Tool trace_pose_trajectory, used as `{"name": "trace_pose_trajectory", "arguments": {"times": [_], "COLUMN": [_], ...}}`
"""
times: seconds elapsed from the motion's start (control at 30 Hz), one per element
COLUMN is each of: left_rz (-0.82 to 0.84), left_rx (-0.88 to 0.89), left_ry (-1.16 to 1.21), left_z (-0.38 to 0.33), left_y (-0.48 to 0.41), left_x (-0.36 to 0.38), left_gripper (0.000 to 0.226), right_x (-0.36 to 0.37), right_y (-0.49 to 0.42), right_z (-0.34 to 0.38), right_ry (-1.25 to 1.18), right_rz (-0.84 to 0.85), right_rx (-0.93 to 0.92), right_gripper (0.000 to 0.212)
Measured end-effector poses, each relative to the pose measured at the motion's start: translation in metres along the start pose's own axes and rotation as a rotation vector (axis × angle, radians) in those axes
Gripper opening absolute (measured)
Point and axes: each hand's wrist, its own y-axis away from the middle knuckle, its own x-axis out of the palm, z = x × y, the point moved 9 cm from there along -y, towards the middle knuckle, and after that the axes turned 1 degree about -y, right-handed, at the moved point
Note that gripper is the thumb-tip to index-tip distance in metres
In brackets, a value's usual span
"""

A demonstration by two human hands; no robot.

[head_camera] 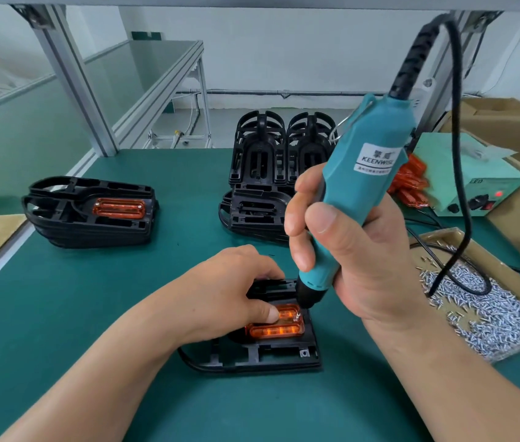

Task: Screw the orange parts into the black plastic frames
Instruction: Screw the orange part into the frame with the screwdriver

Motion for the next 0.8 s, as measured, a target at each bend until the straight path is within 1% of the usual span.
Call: {"name": "trace_pose_trajectory", "arguments": {"times": [0.2, 0.47, 0.57, 0.63, 0.73, 0.8], "left_rz": [-0.004, 0.015, 0.013, 0.021, 0.011, 0.01], "left_rx": [-0.013, -0.025, -0.033, -0.036, -0.024, -0.015], "left_ry": [-0.004, 0.014, 0.033, 0.04, 0.021, 0.016], "left_z": [0.001, 0.001, 0.004, 0.004, 0.004, 0.004], "left_y": [-0.001, -0.003, -0.003, -0.003, -0.002, -0.002], "left_x": [0.0, 0.001, 0.002, 0.003, 0.002, 0.002], "left_gripper": [0.041, 0.052, 0.054, 0.054, 0.047, 0.045], "right_x": [0.0, 0.009, 0.009, 0.006, 0.0, 0.0], "right_y": [0.001, 0.0, -0.001, -0.002, -0.004, -0.003], "right_z": [-0.001, -0.005, -0.009, -0.011, -0.011, -0.01], "right_ry": [0.002, 0.012, 0.008, -0.001, -0.016, -0.037], "right_rz": [-0.009, 0.055, 0.05, 0.041, 0.005, 0.005], "right_rx": [0.004, 0.01, 0.037, 0.054, 0.068, 0.055], "right_gripper": [0.016, 0.013, 0.013, 0.015, 0.021, 0.029]}}
